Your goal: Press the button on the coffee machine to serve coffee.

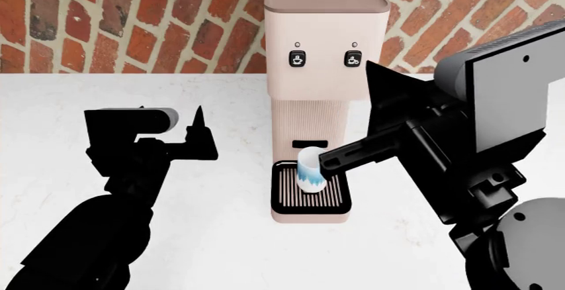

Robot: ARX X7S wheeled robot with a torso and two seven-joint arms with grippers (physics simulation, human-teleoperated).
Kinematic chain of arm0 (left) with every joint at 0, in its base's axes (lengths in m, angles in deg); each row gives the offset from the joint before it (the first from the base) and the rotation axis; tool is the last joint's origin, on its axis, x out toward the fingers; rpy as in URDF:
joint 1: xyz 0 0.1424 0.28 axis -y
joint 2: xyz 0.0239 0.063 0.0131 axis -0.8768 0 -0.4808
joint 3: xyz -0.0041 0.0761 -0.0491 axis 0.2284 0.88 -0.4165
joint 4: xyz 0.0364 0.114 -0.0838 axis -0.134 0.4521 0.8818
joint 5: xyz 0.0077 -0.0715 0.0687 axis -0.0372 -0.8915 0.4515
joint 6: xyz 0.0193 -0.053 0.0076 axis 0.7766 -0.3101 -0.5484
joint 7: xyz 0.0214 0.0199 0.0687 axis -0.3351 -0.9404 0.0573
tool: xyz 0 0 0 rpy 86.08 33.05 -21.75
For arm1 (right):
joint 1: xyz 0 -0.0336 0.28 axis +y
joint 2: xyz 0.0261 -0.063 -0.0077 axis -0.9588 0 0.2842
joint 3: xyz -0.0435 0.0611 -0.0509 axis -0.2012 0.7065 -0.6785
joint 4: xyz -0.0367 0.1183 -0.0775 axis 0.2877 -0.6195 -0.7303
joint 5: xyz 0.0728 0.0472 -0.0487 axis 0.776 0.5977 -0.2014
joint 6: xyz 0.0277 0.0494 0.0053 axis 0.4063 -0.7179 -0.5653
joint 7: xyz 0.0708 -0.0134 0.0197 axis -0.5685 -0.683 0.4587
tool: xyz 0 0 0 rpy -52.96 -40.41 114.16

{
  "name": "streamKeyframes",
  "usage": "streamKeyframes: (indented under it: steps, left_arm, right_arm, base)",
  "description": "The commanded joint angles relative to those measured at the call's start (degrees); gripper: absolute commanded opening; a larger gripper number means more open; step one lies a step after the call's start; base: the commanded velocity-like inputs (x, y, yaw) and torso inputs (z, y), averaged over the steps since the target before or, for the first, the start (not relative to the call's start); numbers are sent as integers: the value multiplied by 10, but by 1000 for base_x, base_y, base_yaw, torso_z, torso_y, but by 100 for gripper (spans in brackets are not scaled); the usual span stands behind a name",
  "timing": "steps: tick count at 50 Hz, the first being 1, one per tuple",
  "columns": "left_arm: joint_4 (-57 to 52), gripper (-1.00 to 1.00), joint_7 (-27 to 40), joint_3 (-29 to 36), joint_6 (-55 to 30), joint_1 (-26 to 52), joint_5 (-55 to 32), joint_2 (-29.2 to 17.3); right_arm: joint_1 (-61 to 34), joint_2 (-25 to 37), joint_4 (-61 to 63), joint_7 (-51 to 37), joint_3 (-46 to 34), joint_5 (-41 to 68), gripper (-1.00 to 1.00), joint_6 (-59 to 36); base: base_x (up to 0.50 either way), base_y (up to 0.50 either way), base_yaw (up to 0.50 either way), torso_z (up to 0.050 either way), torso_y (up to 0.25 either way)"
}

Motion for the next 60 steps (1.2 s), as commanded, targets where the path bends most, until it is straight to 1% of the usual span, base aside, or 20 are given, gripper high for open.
streamKeyframes:
  steps: [1, 5, 9, 11, 18, 22, 39, 41, 46, 52, 59, 60]
  left_arm:
    - [3, 100, -1, 0, 3, -2, -3, -2]
    - [7, 100, 1, 5, 7, -3, 0, 0]
    - [8, 100, 1, 5, 7, -2, -1, 0]
    - [7, 100, 1, 4, 7, -2, -2, -1]
    - [8, 100, 2, 6, 9, -3, -2, -2]
    - [9, 100, 1, 1, 13, -10, -5, -4]
    - [16, 100, 2, 6, 18, -8, -3, -7]
    - [17, 100, 1, 6, 19, -9, -4, -7]
    - [16, 100, 0, 5, 19, -10, -6, -10]
    - [17, 100, 1, 7, 20, -10, -6, -9]
    - [18, 100, 2, 8, 21, -9, -7, -10]
    - [17, 100, 3, 8, 21, -10, -7, -10]
  right_arm:
    - [15, -9, -6, 60, -15, -86, -100, 2]
    - [21, -7, -9, 81, -26, -119, -100, 6]
    - [22, -6, -12, 89, -31, -128, -100, 10]
    - [30, -3, -14, 117, -40, -161, -100, 21]
    - [38, 1, -25, 152, -55, -201, -100, 44]
    - [30, -1, -26, 139, -50, -181, -100, 42]
    - [30, 3, -36, 151, -64, -181, -100, 52]
    - [33, 1, -37, 158, -70, -194, -100, 58]
    - [35, 5, -33, 154, -68, -188, -100, 60]
    - [27, 4, -26, 127, -64, -156, -100, 54]
    - [25, 12, -3, 72, -48, -92, -100, 54]
    - [21, 19, 1, 54, -44, -69, -100, 55]
  base:
    - [0, 0, 0, 0, 0]
    - [0, 0, 0, 0, 0]
    - [0, 0, 0, 0, 0]
    - [0, 0, 0, 0, 0]
    - [0, 0, 0, 0, 0]
    - [0, 0, 0, 0, 0]
    - [0, 0, 0, 0, 0]
    - [0, 0, 0, 0, 0]
    - [0, 0, 0, 0, 0]
    - [0, 0, 0, 0, 0]
    - [0, 0, 0, 0, 0]
    - [0, 0, 0, 0, 0]
